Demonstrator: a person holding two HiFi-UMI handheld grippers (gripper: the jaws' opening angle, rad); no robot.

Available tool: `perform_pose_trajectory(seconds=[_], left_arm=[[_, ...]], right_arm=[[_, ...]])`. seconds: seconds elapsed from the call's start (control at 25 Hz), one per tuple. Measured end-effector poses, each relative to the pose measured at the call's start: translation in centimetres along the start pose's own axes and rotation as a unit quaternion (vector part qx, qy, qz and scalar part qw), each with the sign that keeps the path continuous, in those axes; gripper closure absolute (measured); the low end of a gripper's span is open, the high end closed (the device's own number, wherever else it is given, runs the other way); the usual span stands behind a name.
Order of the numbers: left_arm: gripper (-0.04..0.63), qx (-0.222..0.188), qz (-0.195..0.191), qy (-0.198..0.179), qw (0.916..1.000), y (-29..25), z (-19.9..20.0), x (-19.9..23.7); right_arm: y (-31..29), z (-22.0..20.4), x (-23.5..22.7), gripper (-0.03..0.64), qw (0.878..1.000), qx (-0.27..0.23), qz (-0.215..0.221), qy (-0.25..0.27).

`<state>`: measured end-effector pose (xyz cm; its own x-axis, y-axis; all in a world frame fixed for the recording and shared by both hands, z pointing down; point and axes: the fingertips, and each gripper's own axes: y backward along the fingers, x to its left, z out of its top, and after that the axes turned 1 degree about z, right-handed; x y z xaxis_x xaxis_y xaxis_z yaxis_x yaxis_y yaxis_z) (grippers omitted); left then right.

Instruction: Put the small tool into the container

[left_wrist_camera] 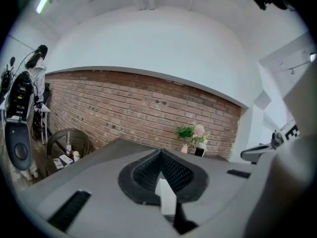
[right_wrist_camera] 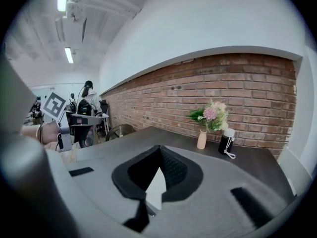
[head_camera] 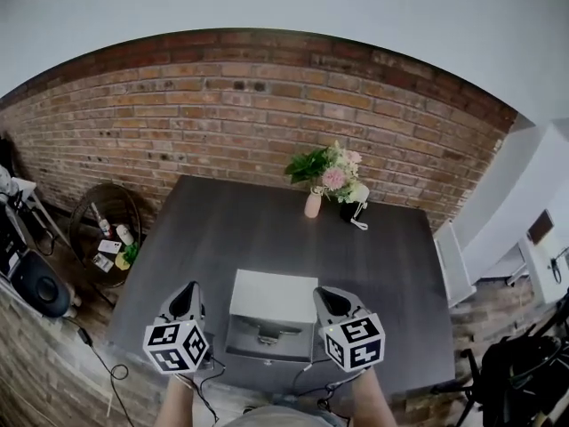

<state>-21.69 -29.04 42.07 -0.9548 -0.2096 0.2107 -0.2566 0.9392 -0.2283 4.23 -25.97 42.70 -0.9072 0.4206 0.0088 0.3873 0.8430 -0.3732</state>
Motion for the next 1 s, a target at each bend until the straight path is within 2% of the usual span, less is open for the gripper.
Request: perform_pose_trajectory(seconds=[0.16, 0.28, 0.44, 0.56, 0.72, 1.0], left_arm=[[0.595, -0.022, 0.004, -0.003, 0.9997, -0.7, 1.9, -0.3], [0.595, -0.039, 0.008, -0.003, 0.9992, -0.9, 2.8, -0.6], [0.595, -0.039, 0.004, 0.001, 0.9992, -0.9, 2.8, -1.2], [0.595, -0.037, 0.007, 0.003, 0.9993, -0.8, 2.4, -1.2], [0.595, -0.038, 0.011, 0.003, 0.9992, -0.8, 2.2, -0.8], [0.595, -0.027, 0.015, 0.008, 0.9995, -0.7, 1.3, -0.2]], right_arm=[[1.5, 1.8, -2.1, 0.614, 0.997, -0.059, -0.028, -0.027], [2.7, 2.4, -3.5, 0.614, 0.992, -0.093, -0.077, -0.043], [4.1, 2.1, -5.2, 0.614, 0.981, -0.117, -0.133, -0.082], [4.7, 1.7, -5.8, 0.614, 0.976, -0.122, -0.155, -0.098], [5.3, 1.8, -6.3, 0.614, 0.972, -0.124, -0.177, -0.089], [5.6, 0.9, -6.4, 0.615, 0.976, -0.097, -0.181, -0.076]])
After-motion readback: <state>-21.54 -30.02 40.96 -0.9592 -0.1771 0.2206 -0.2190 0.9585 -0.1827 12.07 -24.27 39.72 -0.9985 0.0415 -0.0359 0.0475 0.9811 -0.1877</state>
